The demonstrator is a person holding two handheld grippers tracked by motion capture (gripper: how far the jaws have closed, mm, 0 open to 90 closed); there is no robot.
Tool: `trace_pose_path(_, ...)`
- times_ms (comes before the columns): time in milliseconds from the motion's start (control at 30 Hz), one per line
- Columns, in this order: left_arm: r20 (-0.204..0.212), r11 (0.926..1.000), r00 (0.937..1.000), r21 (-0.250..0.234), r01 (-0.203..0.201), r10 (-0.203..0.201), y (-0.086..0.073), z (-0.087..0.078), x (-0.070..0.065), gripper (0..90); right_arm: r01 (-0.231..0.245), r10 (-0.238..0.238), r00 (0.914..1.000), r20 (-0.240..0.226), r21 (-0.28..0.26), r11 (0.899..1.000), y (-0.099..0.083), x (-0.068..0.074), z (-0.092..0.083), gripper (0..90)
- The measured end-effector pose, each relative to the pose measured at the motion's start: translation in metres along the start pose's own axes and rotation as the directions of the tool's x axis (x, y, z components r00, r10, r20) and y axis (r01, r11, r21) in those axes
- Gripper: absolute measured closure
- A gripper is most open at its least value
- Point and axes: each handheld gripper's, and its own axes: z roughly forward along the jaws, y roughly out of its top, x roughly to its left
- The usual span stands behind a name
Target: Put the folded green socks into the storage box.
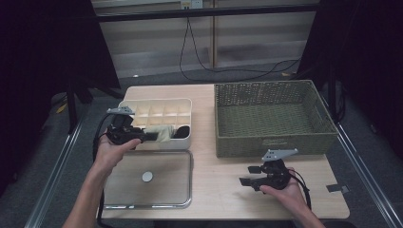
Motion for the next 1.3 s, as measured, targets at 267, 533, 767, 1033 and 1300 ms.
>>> trace_pose_path(267,-0.046,0.9993,0.9983,0.006,0.036,-0.036,-0.005,-0.016,0.022,67.7,0.004,-0.004,1.0,-0.005,0.0,1.0,0.0,0.0,0.001,35.0)
trace_pose_path(533,-0.07,0.9973,0.9962,0.049,0.055,-0.051,-0.005,-0.02,0.039,67.4,-0.001,0.001,1.0,-0.004,0.007,1.0,0.0,0.0,0.002,35.0)
trace_pose_path(767,-0.099,0.9925,0.9929,0.097,0.075,-0.065,-0.001,-0.014,0.05,67.0,-0.006,0.006,0.9999,-0.009,0.002,1.0,0.0,-0.001,0.002,34.3)
trace_pose_path(1033,-0.118,0.9835,0.9907,0.159,0.086,-0.067,0.004,-0.004,0.06,66.3,-0.012,0.012,0.9999,-0.003,0.003,1.0,0.001,-0.002,0.005,34.2)
trace_pose_path(1300,-0.123,0.968,0.9906,0.235,0.088,-0.06,0.009,0.011,0.069,66.2,-0.009,0.009,0.9999,-0.006,0.009,1.0,0.0,-0.003,0.004,34.0)
